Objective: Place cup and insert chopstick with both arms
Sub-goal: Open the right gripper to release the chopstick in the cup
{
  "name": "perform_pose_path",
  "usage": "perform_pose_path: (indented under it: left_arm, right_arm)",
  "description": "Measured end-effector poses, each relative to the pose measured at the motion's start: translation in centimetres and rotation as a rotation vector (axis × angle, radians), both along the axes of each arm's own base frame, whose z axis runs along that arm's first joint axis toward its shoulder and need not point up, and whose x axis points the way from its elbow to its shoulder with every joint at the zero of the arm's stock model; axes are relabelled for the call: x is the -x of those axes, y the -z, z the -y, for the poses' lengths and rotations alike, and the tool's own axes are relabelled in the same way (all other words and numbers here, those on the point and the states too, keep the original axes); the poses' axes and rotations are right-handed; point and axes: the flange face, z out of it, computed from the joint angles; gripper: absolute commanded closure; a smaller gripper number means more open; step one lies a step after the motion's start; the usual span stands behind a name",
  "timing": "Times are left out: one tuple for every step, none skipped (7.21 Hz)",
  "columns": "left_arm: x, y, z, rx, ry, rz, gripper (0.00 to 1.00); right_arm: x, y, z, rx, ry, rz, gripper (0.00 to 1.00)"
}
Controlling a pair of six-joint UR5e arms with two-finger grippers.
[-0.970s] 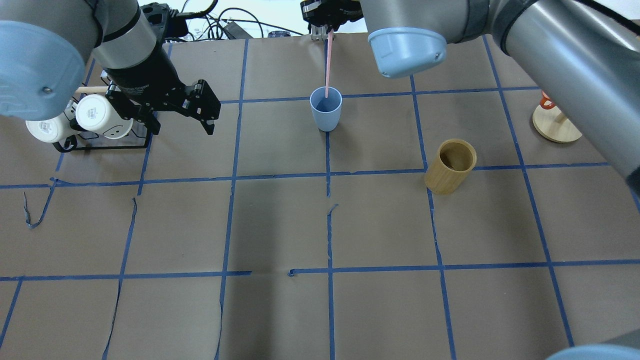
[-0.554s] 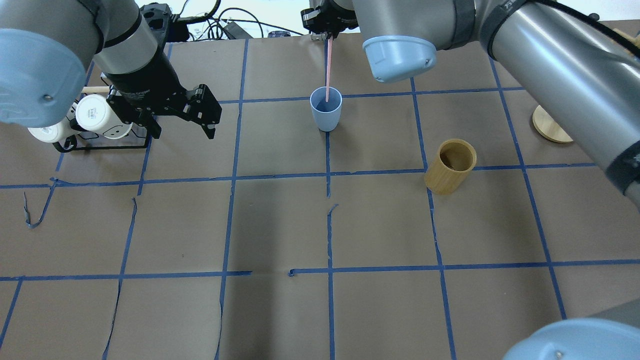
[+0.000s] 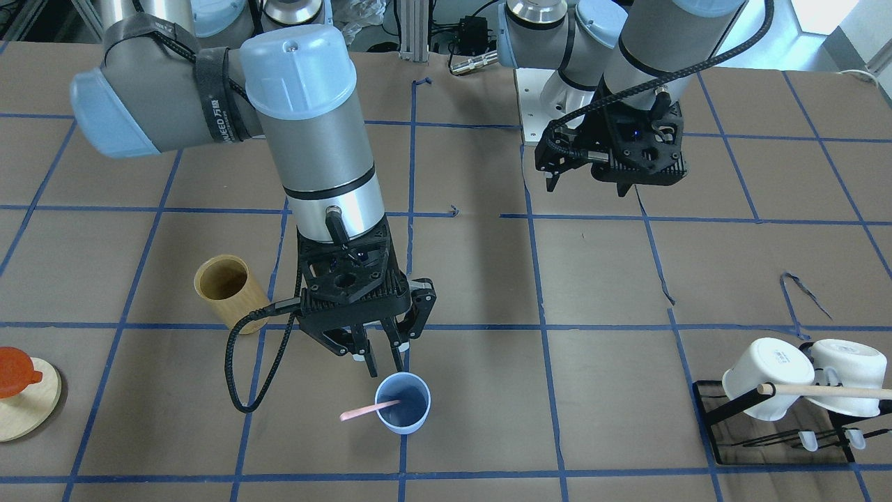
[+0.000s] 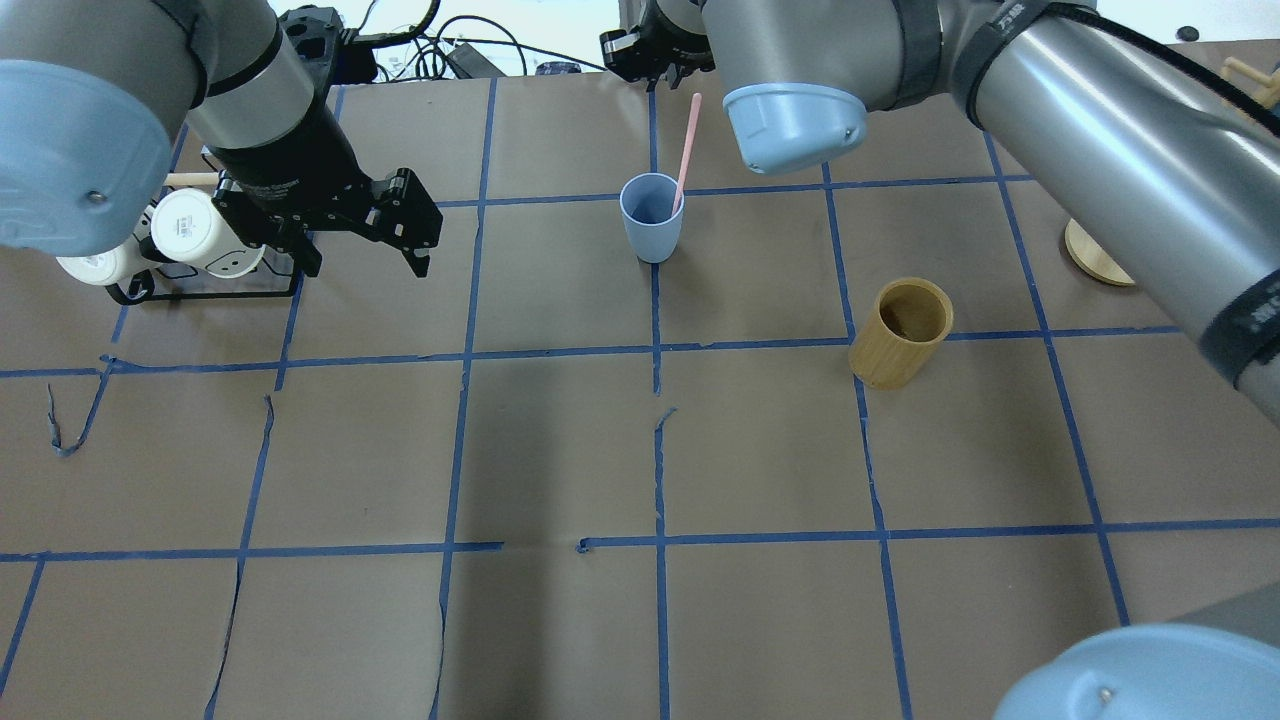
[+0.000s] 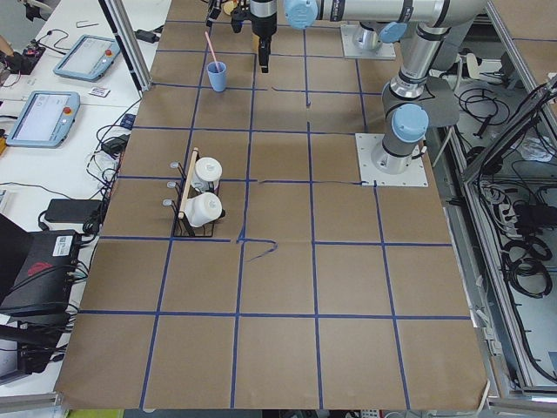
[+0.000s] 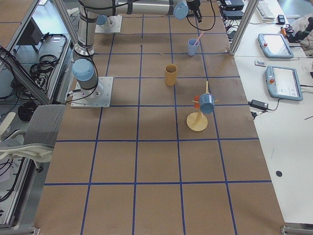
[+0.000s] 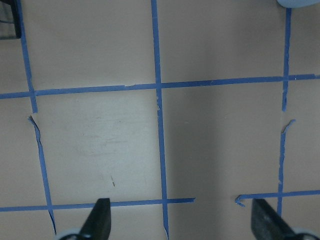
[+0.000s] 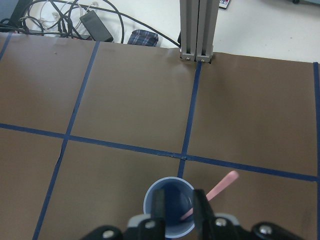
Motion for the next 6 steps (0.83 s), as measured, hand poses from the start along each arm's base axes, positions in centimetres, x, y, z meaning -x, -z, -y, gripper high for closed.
perform_pose_path:
  left_arm:
    - [0.0, 0.0, 0.0, 0.002, 0.0, 0.0, 0.0]
    - [0.0, -0.1, 0.0, 0.004, 0.001, -0.001, 0.0]
    - [0.0, -0.2, -0.1, 0.005, 0.001, -0.001, 0.0]
    - [0.0, -0.2, -0.1, 0.006, 0.001, -0.001, 0.0]
    - [0.0, -0.3, -0.1, 0.007, 0.002, -0.001, 0.0]
    - [0.0, -0.3, -0.1, 0.007, 0.001, -0.001, 0.0]
  right_arm:
    - [0.0, -0.3, -0.1, 0.001, 0.0, 0.001, 0.0]
    - [0.4, -1.3, -0.6, -0.01, 0.003, -0.005, 0.0]
    - [1.4, -2.5, -1.7, -0.061, 0.012, -0.02, 0.0]
    - [3.0, -3.6, -3.2, -0.152, 0.028, -0.041, 0.0]
    - [5.4, -4.2, -4.7, -0.269, 0.053, -0.066, 0.0]
    - [8.3, -4.7, -6.2, -0.393, 0.088, -0.092, 0.0]
